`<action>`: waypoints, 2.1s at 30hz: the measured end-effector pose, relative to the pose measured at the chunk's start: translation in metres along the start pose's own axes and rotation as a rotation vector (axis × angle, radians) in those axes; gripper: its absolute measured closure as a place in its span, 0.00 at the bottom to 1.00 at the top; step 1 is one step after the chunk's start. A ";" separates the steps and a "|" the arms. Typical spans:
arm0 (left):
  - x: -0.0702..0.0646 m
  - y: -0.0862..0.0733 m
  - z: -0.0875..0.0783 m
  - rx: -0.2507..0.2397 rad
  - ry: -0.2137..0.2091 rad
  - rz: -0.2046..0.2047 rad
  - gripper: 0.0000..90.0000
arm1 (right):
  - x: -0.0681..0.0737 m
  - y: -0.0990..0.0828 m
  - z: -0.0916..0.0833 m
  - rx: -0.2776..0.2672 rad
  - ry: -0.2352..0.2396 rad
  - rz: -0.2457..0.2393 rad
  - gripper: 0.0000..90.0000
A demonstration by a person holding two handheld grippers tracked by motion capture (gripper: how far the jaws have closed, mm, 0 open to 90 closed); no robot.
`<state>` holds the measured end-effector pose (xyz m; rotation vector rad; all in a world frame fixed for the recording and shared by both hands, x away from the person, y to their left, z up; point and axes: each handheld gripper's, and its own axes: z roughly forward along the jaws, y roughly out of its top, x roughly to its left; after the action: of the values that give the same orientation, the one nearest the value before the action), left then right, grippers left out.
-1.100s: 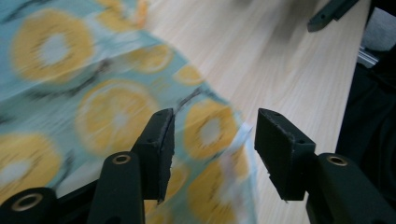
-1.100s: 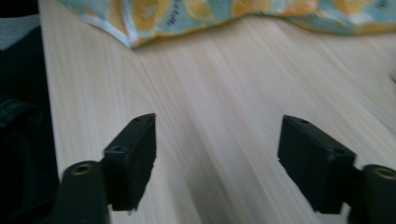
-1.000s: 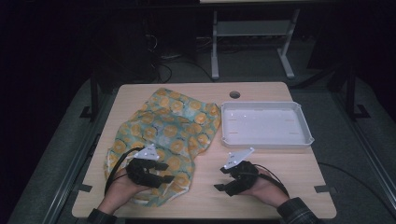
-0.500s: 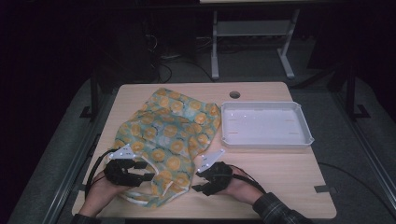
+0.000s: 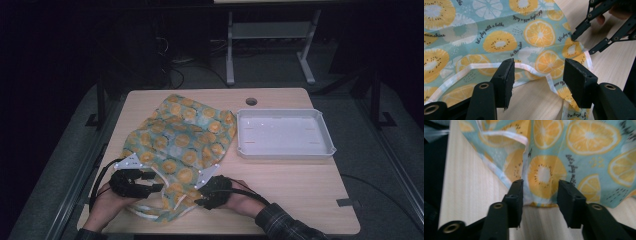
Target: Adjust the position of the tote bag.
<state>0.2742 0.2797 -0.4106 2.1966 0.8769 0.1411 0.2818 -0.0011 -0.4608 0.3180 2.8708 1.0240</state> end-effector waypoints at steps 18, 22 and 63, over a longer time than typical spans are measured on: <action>0.005 -0.002 -0.010 -0.030 0.017 -0.015 0.47 | -0.011 -0.007 -0.014 0.041 -0.010 0.012 0.99; 0.009 -0.004 -0.015 -0.042 0.031 -0.028 0.47 | -0.016 -0.014 -0.024 0.050 -0.001 0.023 0.99; 0.030 -0.030 0.008 0.204 0.035 -0.067 0.98 | -0.054 -0.073 -0.076 0.117 -0.020 0.087 0.99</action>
<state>0.2832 0.3084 -0.4420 2.3551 1.0219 0.0597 0.3112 -0.1149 -0.4476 0.4621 2.9281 0.8621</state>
